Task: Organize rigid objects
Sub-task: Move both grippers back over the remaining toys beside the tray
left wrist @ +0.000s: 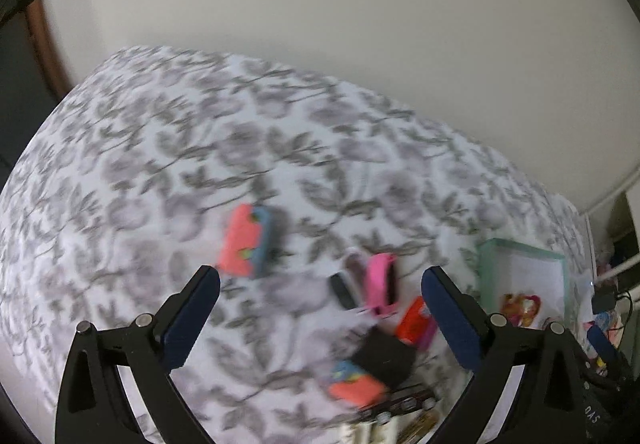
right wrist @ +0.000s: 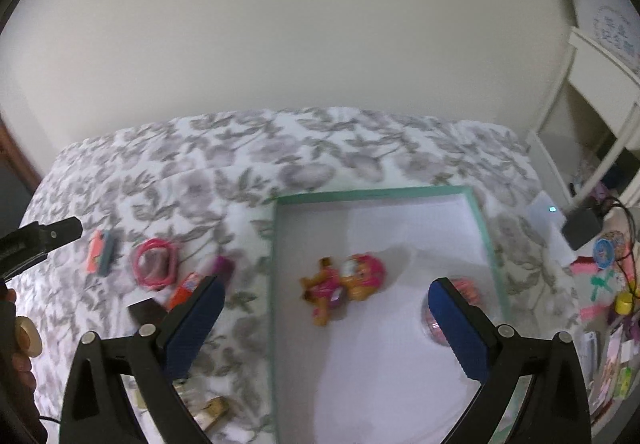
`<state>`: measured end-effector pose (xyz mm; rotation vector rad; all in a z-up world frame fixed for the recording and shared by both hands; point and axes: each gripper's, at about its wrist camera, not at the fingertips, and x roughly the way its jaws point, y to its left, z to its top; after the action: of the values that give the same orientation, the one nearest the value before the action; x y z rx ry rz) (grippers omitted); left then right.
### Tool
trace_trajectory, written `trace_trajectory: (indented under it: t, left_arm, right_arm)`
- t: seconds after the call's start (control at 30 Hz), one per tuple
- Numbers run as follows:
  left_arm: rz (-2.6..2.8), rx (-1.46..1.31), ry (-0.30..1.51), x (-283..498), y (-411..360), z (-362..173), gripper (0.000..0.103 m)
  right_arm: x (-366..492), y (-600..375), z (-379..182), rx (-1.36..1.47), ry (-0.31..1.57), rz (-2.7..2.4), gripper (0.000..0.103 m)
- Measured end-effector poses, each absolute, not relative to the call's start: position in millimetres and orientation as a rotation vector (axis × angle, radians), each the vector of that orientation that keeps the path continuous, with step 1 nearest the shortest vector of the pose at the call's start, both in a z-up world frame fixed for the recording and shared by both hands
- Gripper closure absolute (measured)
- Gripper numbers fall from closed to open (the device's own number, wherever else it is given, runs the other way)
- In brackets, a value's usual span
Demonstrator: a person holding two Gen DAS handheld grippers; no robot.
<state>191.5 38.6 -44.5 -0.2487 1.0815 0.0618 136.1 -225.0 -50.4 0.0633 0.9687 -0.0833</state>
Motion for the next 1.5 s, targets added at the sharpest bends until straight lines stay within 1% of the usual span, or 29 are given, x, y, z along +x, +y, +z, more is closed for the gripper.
trace_trajectory:
  t: [0.13, 0.37, 0.6, 0.67, 0.73, 0.9, 1.0, 1.13, 1.2, 1.37, 1.43, 1.5]
  left_arm:
    - [0.065, -0.3, 1.108, 179.8, 56.5, -42.9, 0.002]
    - [0.078, -0.255, 1.158, 161.4, 52.8, -39.2, 0.002]
    - [0.048, -0.295, 1.227, 144.2, 41.8, -52.9, 0.002]
    - [0.05, -0.292, 1.243, 140.2, 38.0, -59.3, 0.002]
    - [0.046, -0.3, 1.276, 135.6, 34.4, -69.6, 0.002]
    - [0.022, -0.339, 1.34, 124.9, 28.5, -91.8, 0.002]
    - [0.018, -0.367, 1.372, 117.2, 27.8, -102.4, 0.003]
    - [0.03, -0.353, 1.386, 111.3, 26.5, -109.0, 0.003]
    - [0.028, -0.351, 1.406, 109.8, 24.4, -114.4, 0.003]
    - [0.007, -0.338, 1.428, 109.4, 15.8, -121.4, 0.004]
    - [0.001, -0.324, 1.429, 110.3, 12.7, -122.5, 0.004]
    - [-0.007, -0.316, 1.434, 110.6, 7.7, -124.3, 0.004]
  right_arm:
    - [131.9, -203.5, -55.6, 0.077, 1.006, -0.015, 0.0]
    - [117.2, -166.2, -64.1, 0.081, 1.071, 0.095, 0.0]
    - [101.6, -139.2, -89.8, 0.035, 1.163, 0.138, 0.0]
    - [97.7, -135.6, -97.8, 0.041, 1.19, 0.141, 0.002]
    - [94.9, -133.1, -106.6, 0.059, 1.216, 0.159, 0.009]
    - [90.3, -135.2, -125.7, 0.092, 1.273, 0.139, 0.019]
    - [88.6, -137.9, -134.7, 0.119, 1.301, 0.133, 0.022]
    - [84.6, -134.5, -143.5, 0.104, 1.326, 0.139, 0.03]
    - [83.9, -133.0, -146.5, 0.103, 1.335, 0.142, 0.031]
    - [83.0, -130.8, -145.2, 0.099, 1.328, 0.155, 0.038]
    - [83.6, -131.0, -144.5, 0.105, 1.332, 0.162, 0.046]
    - [83.9, -133.0, -143.9, 0.09, 1.337, 0.147, 0.051]
